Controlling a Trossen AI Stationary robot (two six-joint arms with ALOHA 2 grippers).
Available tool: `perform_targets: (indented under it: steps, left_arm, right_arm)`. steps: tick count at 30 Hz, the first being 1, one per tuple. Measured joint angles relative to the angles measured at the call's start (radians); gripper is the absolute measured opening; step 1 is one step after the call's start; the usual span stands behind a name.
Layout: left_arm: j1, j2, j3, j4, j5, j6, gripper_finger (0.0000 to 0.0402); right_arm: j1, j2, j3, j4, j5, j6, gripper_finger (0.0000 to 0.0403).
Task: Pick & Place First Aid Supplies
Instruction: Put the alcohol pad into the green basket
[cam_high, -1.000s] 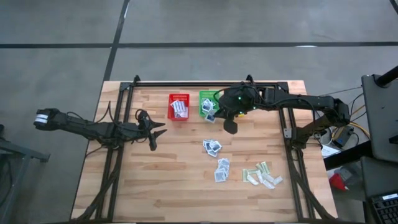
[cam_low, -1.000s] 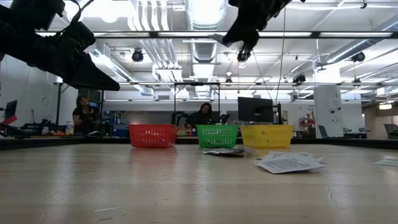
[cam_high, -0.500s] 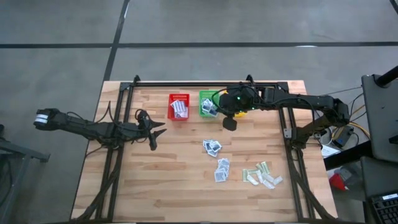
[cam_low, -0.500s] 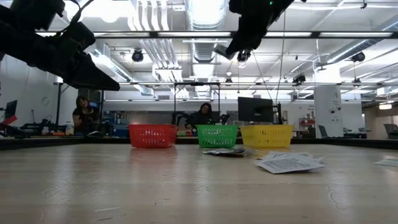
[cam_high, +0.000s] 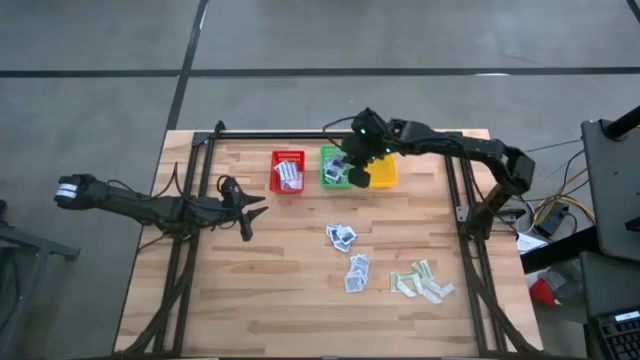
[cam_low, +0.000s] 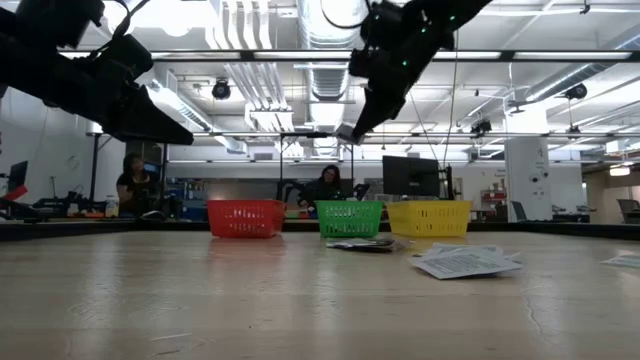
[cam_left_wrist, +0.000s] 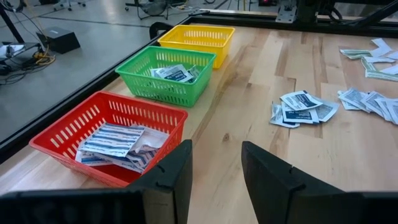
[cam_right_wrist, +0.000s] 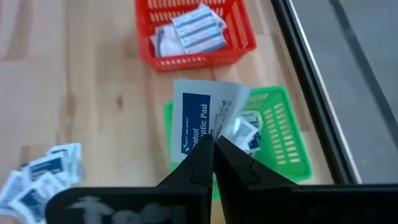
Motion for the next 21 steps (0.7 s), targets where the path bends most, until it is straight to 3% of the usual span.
perform_targets:
  steps: [11,21]
  left_arm:
    - [0.0,0.0,0.0,0.0,0.0,0.0,0.0133]
    - [0.0,0.0,0.0,0.0,0.0,0.0,0.0133]
  right_arm:
    - [-0.062,0.197,0.167,-0.168,-0.052,-0.114,0.0008]
    - [-0.104,0.246,0.214,-0.184,-0.066,-0.126,0.0008]
